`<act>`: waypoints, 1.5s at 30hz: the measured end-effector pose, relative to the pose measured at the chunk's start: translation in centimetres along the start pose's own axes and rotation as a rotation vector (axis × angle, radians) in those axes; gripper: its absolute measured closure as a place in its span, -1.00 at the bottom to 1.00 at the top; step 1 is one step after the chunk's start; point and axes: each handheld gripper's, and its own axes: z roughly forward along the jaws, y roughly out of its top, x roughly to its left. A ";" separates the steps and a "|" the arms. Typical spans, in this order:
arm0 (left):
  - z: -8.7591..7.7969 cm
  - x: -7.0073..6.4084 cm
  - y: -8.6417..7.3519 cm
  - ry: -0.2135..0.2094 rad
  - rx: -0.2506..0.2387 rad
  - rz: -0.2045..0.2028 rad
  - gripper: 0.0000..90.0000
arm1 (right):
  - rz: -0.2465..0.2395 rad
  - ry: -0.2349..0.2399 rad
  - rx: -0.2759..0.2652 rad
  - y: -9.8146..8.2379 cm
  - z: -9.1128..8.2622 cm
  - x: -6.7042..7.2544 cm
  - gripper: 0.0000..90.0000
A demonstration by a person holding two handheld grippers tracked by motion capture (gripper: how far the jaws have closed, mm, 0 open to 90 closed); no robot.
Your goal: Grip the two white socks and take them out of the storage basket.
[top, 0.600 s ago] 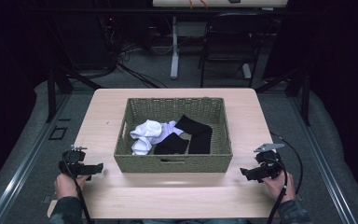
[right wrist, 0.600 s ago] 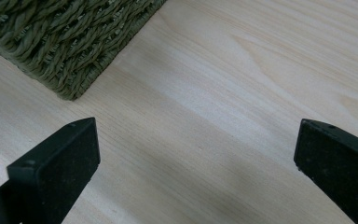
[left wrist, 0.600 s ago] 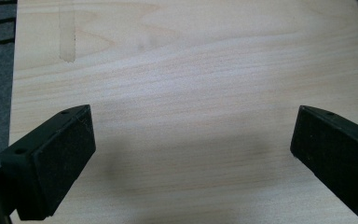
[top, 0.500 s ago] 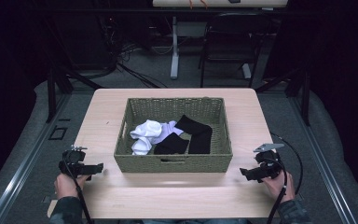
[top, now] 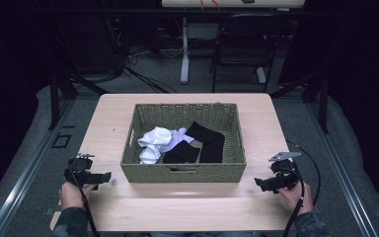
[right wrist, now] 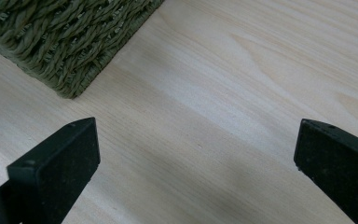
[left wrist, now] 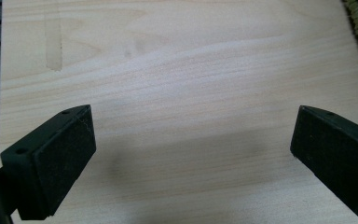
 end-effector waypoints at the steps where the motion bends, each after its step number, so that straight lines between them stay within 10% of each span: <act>1: -0.1 0.1 0.0 -0.002 -0.001 -0.005 -1.00 | 0.001 0.000 0.000 0.0 0.0 0.0 -1.00; 23: -2.9 1.5 2.4 -0.037 -0.011 -0.004 -1.00 | -0.004 -0.003 -0.005 0.1 0.0 0.1 -1.00; 45: -8.2 0.7 9.1 -0.157 -0.030 0.056 -1.00 | 0.002 0.014 -0.018 0.0 -0.3 0.1 -1.00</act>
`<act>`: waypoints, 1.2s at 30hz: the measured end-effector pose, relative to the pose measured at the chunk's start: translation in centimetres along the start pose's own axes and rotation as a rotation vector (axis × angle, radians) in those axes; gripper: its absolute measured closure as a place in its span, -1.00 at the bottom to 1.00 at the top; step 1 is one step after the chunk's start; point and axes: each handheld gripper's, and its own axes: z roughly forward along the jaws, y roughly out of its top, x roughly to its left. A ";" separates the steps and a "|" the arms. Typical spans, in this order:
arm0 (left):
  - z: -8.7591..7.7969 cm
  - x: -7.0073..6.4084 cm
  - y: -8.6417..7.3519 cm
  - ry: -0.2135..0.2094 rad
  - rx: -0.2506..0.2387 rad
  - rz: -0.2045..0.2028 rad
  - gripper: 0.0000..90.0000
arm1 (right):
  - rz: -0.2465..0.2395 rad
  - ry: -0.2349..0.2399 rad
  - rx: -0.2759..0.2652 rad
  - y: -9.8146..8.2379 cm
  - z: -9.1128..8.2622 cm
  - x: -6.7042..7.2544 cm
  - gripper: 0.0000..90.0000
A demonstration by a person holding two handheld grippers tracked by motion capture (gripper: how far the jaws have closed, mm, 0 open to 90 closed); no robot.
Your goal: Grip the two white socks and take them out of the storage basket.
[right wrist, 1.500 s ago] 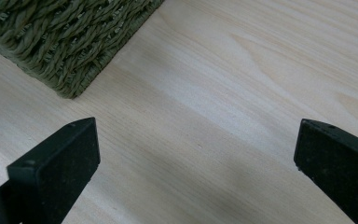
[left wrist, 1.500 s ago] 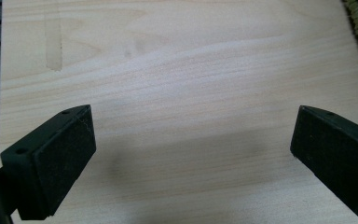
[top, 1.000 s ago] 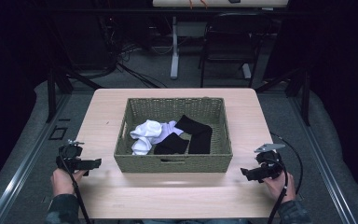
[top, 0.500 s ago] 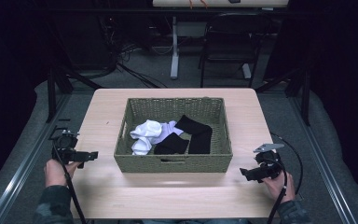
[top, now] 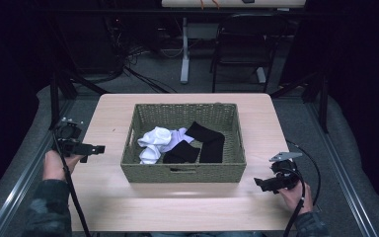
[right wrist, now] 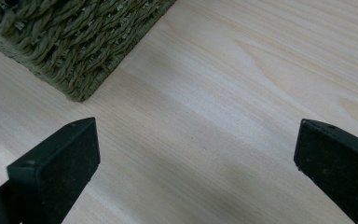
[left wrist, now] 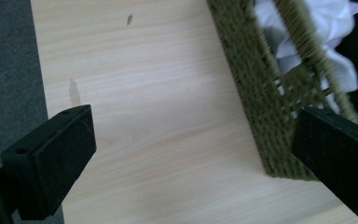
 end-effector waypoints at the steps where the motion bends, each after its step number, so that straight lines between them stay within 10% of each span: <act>1: -0.3 -0.2 0.5 -0.001 0.006 0.012 -1.00 | 0.002 0.002 -0.001 0.0 0.0 0.0 -1.00; 15: -2.7 -3.7 6.4 -0.057 0.027 0.138 -1.00 | -0.001 0.003 0.005 0.0 0.1 0.0 -1.00; 20: -1.8 -6.3 8.3 -0.129 0.054 0.213 -1.00 | 0.003 0.010 0.001 -0.1 0.1 0.0 -1.00; 36: 3.9 -11.4 11.0 -0.135 0.175 0.339 -0.94 | 0.003 0.017 0.004 -0.2 -0.1 -0.3 -1.00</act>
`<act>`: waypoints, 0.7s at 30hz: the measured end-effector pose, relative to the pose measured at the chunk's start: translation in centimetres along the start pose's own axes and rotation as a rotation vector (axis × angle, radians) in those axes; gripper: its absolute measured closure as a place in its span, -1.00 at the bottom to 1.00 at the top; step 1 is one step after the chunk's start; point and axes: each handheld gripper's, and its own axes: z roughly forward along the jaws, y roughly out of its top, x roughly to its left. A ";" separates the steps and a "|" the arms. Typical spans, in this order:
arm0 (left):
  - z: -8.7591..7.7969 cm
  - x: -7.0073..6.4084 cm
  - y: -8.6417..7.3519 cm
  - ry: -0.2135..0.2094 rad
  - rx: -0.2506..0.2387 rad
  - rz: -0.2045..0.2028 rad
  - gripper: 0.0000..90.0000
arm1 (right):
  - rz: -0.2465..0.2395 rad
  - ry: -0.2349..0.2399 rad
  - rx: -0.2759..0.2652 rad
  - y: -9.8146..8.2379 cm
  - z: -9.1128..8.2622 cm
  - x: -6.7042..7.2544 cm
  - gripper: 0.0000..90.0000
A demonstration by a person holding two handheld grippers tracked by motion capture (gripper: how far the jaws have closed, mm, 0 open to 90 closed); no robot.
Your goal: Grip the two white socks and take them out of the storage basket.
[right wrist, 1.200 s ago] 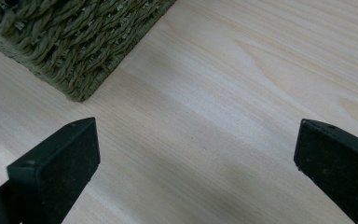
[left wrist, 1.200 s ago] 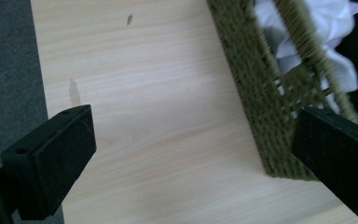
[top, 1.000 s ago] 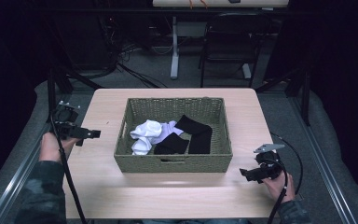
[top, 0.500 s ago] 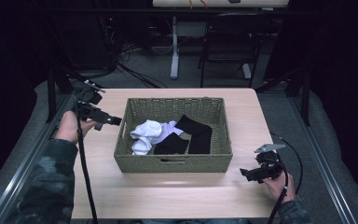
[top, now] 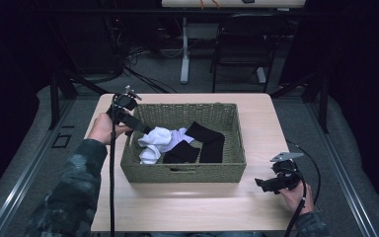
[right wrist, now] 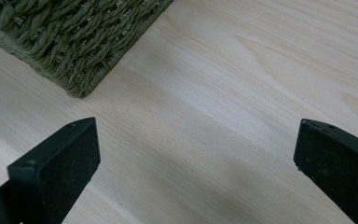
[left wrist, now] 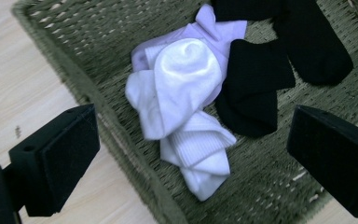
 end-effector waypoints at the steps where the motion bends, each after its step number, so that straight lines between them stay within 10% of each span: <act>1: 0.5 0.0 0.2 -0.012 0.010 0.001 -0.92 | -0.001 0.002 0.000 0.0 0.0 0.0 -1.00; 21: 6.8 -0.1 2.3 0.068 0.186 0.015 -0.33 | -0.006 -0.001 -0.009 0.0 -0.1 -0.1 -1.00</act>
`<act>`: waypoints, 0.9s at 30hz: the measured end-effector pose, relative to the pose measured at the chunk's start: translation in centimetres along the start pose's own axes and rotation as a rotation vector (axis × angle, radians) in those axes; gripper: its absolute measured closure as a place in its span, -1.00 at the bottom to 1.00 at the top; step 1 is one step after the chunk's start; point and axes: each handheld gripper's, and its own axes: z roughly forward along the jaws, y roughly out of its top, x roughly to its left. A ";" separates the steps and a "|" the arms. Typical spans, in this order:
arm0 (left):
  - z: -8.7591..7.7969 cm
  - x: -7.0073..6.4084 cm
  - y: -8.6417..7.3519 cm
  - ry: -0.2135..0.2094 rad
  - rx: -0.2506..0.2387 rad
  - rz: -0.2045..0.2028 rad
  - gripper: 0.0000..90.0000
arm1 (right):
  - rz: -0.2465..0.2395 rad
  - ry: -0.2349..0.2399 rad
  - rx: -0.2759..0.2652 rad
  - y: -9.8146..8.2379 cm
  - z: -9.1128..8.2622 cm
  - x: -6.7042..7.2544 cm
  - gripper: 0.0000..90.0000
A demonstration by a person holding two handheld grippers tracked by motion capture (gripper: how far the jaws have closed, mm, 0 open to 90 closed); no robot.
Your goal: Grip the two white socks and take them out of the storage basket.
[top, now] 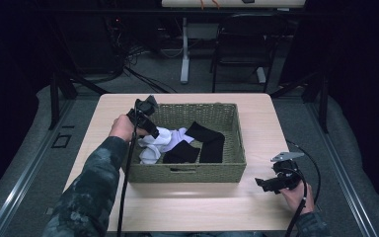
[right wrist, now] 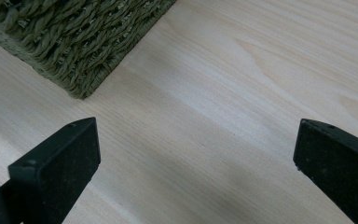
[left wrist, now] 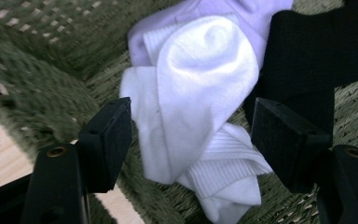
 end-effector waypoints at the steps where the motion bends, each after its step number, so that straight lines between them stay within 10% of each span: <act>1: 0.2 -0.1 0.0 0.002 0.008 0.002 -0.33 | 0.000 0.000 0.000 0.0 0.0 0.0 -1.00; 14: 2.3 -0.3 0.0 0.007 0.086 -0.009 -0.01 | -0.001 0.005 0.000 0.1 0.0 0.0 -1.00; 27: 2.6 -0.7 -0.7 -0.014 0.101 0.002 0.87 | -0.003 0.006 -0.001 0.1 0.0 0.1 -0.99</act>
